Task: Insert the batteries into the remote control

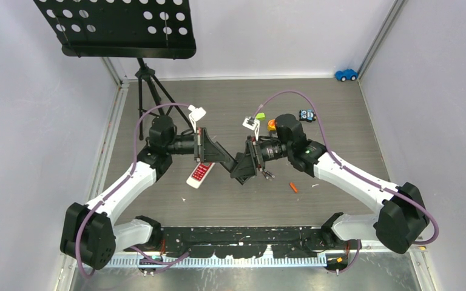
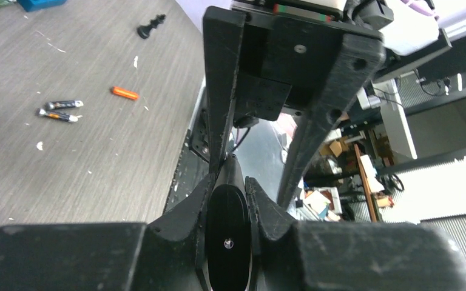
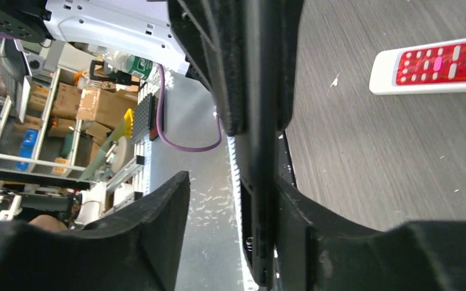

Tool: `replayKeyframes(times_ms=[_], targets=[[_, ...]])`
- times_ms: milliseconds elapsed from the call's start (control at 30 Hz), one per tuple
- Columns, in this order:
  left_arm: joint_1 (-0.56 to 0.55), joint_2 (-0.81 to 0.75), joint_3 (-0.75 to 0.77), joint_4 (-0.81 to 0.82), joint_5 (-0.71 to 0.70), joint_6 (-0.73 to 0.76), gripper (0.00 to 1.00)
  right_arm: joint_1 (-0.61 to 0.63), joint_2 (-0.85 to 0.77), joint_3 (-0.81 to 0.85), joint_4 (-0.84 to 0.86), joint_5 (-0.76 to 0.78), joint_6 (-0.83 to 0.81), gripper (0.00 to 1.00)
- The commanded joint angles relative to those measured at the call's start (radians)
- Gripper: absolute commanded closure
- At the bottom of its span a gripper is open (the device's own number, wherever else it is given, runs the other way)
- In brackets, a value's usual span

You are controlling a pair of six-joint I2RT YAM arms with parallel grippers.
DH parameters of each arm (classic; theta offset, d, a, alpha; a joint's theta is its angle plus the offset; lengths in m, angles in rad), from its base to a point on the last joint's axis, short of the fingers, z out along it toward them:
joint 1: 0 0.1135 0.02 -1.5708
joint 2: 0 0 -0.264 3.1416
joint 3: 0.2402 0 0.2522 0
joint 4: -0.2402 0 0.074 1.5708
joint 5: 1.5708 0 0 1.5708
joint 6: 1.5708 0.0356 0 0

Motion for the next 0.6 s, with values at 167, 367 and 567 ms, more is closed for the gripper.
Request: replayKeyframes(times_ms=[167,367,567], targets=[[-0.009,-0.002,0.020,0.179,0.002,-0.102,0.87,0.034,-0.053,0.004,0.122,-0.057,0.078,0.85],[-0.009,-0.070,-0.062,0.368,-0.303,-0.325,0.48,0.034,-0.035,-0.027,0.344,0.069,0.267,0.93],[-0.009,-0.105,-0.134,0.578,-0.422,-0.456,0.59,0.035,0.029,-0.040,0.568,0.101,0.460,0.93]])
